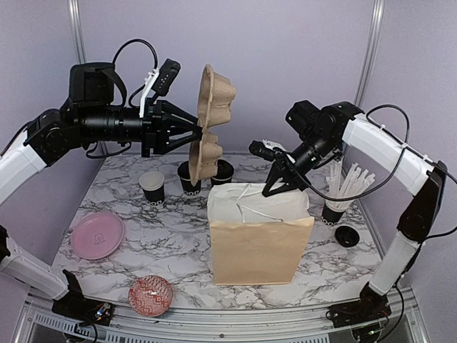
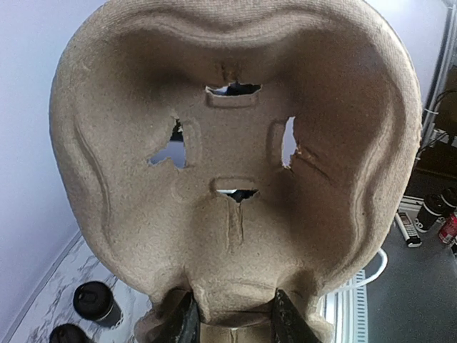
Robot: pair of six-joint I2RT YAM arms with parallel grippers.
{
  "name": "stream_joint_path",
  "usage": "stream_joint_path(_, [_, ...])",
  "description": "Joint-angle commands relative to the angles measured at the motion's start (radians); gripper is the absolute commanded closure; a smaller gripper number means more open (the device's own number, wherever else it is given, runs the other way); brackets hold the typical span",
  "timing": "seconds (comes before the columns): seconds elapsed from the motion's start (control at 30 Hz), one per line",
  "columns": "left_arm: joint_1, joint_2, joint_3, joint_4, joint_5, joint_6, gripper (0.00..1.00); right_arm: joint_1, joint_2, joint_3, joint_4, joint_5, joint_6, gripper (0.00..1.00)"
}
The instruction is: Pack the takeout coffee
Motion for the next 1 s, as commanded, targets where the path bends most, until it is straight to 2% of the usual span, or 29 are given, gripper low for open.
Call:
stream_joint_path(0.0, [-0.039, 0.042, -0.045, 0.289, 0.174, -0.043, 0.67, 0.016, 0.019, 0.027, -0.013, -0.069, 0.005, 0.95])
stream_joint_path(0.23, [-0.072, 0.150, -0.074, 0.553, 0.300, -0.174, 0.67, 0.029, 0.031, 0.021, -0.014, -0.090, -0.002, 0.95])
stream_joint_path(0.4, [-0.098, 0.217, -0.067, 0.634, 0.347, -0.214, 0.67, 0.030, 0.042, 0.017, -0.018, -0.093, -0.007, 0.95])
stream_joint_path(0.67, [-0.132, 0.301, -0.028, 0.602, 0.394, -0.226, 0.66, 0.030, 0.052, 0.014, -0.019, -0.095, -0.015, 0.96])
stream_joint_path(0.97, [-0.147, 0.308, -0.022, 0.352, 0.318, -0.086, 0.66, 0.030, 0.058, 0.024, -0.031, -0.096, -0.024, 0.96])
